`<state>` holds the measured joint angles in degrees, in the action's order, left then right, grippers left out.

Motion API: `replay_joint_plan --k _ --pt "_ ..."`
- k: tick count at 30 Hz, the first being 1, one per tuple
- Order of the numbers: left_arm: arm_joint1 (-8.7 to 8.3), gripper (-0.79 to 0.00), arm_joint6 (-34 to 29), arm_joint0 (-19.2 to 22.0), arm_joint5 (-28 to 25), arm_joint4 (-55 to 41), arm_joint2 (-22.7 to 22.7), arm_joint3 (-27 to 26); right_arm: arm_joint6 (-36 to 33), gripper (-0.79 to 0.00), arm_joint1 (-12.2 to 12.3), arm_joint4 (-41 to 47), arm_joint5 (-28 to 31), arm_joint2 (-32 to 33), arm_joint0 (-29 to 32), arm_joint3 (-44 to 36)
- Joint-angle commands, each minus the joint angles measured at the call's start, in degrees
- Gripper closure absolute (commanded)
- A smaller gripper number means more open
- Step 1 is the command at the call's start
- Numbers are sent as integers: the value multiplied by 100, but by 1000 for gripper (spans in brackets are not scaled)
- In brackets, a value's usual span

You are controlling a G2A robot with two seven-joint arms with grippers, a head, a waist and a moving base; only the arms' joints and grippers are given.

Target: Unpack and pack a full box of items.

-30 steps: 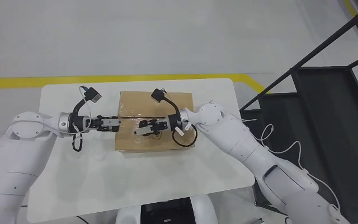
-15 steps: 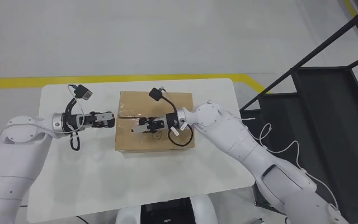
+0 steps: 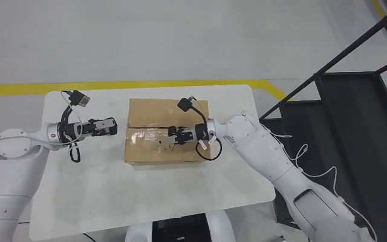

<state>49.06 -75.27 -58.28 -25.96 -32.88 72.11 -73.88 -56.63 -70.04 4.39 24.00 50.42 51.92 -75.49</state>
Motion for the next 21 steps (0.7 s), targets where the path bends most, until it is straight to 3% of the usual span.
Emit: replay_joint_plan --k 1,9,21 --pt "0 -785 11 -5 -7 -1 19 -28 -6 -785 9 -12 -122 -4 63 -69" --pt "-27 -785 36 -65 -89 -8 221 0 161 -785 -167 233 -475 -453 -71 33" --pt "-131 -785 96 -502 -100 -19 738 -163 373 -785 -604 757 -481 -1100 -780 334"
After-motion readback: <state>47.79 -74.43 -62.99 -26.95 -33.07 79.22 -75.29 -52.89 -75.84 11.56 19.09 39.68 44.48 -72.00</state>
